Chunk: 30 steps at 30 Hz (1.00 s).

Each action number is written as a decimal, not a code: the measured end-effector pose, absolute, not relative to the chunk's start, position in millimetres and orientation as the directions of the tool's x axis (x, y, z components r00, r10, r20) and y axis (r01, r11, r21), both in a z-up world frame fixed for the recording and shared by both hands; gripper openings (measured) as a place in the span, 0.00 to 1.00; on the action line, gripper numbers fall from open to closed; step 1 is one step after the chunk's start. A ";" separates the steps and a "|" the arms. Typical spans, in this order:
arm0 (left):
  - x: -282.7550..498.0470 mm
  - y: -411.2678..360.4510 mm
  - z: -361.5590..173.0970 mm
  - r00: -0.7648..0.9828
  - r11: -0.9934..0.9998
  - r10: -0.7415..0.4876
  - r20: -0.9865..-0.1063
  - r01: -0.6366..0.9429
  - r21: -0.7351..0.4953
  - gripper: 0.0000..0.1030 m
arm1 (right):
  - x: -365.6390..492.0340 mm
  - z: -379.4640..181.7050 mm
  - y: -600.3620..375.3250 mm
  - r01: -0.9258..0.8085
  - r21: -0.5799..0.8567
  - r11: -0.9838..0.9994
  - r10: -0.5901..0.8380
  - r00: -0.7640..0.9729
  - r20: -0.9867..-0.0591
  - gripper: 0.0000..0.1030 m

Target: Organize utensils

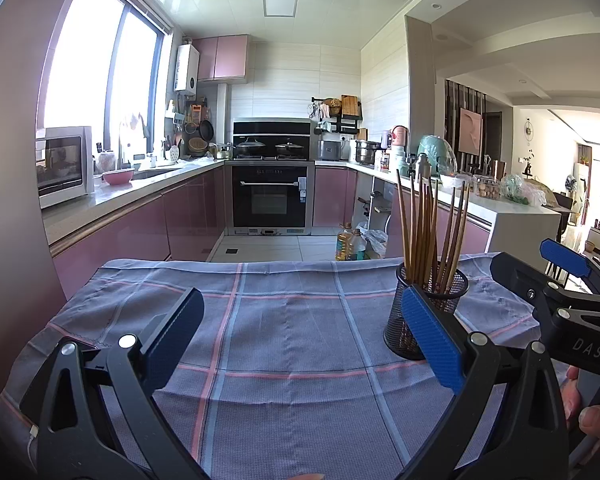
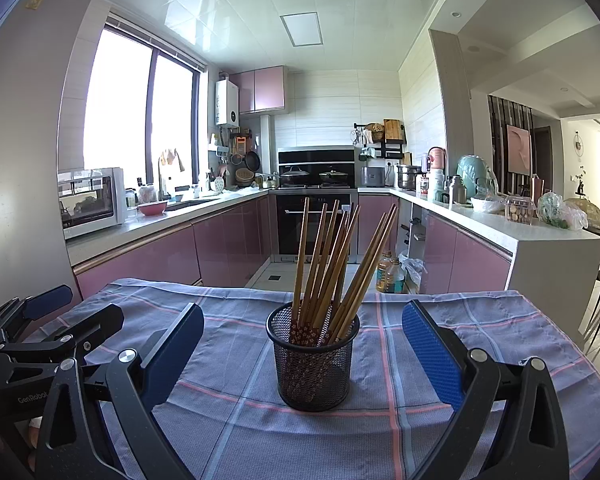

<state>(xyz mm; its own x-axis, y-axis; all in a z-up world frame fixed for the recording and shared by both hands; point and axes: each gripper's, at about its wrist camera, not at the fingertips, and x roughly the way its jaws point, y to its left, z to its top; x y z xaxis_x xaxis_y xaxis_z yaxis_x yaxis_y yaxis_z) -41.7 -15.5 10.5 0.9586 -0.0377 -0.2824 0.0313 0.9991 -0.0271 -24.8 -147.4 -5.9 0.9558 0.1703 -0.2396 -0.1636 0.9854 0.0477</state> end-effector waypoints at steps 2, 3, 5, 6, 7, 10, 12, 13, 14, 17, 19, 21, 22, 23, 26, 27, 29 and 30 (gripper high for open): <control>-41.8 -15.2 11.0 0.958 0.999 -0.038 -0.283 0.032 -0.028 0.94 | -24.9 -5.9 -146.9 -0.164 0.047 0.985 0.170 0.956 -0.240 0.93; -41.7 -15.5 10.4 0.958 0.999 -0.038 -0.283 0.032 -0.028 0.94 | -24.7 -6.1 -147.0 -0.164 0.046 0.985 0.170 0.955 -0.241 0.93; -41.6 -16.1 10.1 0.958 0.999 -0.038 -0.284 0.032 -0.027 0.94 | -24.5 -6.2 -146.9 -0.165 0.047 0.985 0.171 0.955 -0.241 0.93; -41.7 -16.2 9.7 0.958 0.999 -0.038 -0.283 0.032 -0.028 0.95 | -24.4 -6.1 -147.0 -0.165 0.047 0.985 0.171 0.955 -0.241 0.93; -41.6 -16.3 9.7 0.958 0.999 -0.038 -0.283 0.031 -0.028 0.94 | -24.8 -6.7 -147.1 -0.164 0.047 0.985 0.170 0.956 -0.240 0.93; -41.6 -16.3 9.9 0.958 0.999 -0.038 -0.283 0.032 -0.026 0.95 | -24.7 -7.3 -147.3 -0.163 0.046 0.986 0.169 0.956 -0.240 0.93; -41.6 -16.2 10.1 0.958 0.999 -0.039 -0.284 0.032 -0.027 0.95 | -25.0 -8.2 -146.6 -0.163 0.047 0.985 0.170 0.956 -0.241 0.93; -41.6 -16.4 10.0 0.958 0.999 -0.038 -0.283 0.032 -0.026 0.95 | -24.9 -8.5 -146.7 -0.162 0.048 0.986 0.169 0.956 -0.241 0.93; -41.6 -16.5 9.8 0.958 0.999 -0.038 -0.283 0.032 -0.026 0.95 | -25.0 -8.5 -146.5 -0.161 0.047 0.986 0.168 0.956 -0.241 0.93; -41.6 -16.3 10.2 0.958 0.999 -0.038 -0.284 0.031 -0.027 0.94 | -24.9 -8.4 -146.5 -0.162 0.047 0.986 0.169 0.956 -0.242 0.93; -41.6 -16.4 10.2 0.958 0.999 -0.038 -0.283 0.032 -0.027 0.95 | -25.1 -8.4 -146.4 -0.162 0.046 0.986 0.169 0.956 -0.241 0.93; -41.5 -16.4 10.2 0.958 0.999 -0.038 -0.284 0.032 -0.026 0.95 | -25.3 -8.4 -146.5 -0.162 0.046 0.986 0.169 0.956 -0.240 0.93; -41.5 -16.4 10.2 0.958 0.999 -0.038 -0.284 0.032 -0.027 0.95 | -24.9 -8.2 -146.2 -0.162 0.047 0.986 0.169 0.956 -0.241 0.93; -41.4 -16.7 9.9 0.958 0.999 -0.038 -0.284 0.032 -0.026 0.94 | -25.0 -8.2 -146.2 -0.162 0.047 0.986 0.169 0.956 -0.241 0.93; -41.5 -16.6 9.9 0.958 0.999 -0.039 -0.283 0.033 -0.026 0.94 | -24.8 -8.3 -146.6 -0.163 0.048 0.986 0.169 0.956 -0.241 0.93; -41.5 -16.6 10.2 0.958 0.999 -0.039 -0.283 0.032 -0.027 0.94 | -25.1 -8.6 -146.8 -0.162 0.049 0.986 0.169 0.956 -0.241 0.93; -41.5 -16.8 9.8 0.958 0.999 -0.038 -0.284 0.032 -0.025 0.94 | -24.8 -8.3 -146.6 -0.163 0.048 0.985 0.170 0.956 -0.241 0.93; -41.5 -17.0 10.1 0.958 0.999 -0.039 -0.283 0.033 -0.025 0.95 | -24.9 -8.3 -146.6 -0.163 0.048 0.986 0.169 0.956 -0.241 0.93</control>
<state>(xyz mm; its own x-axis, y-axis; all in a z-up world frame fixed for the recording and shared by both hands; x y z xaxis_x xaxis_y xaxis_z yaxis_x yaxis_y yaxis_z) -41.5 -17.0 10.1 0.9582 -0.0385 -0.2834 0.0327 0.9991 -0.0252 -24.9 -146.6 -8.3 0.9556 0.1694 -0.2412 -0.1626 0.9855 0.0481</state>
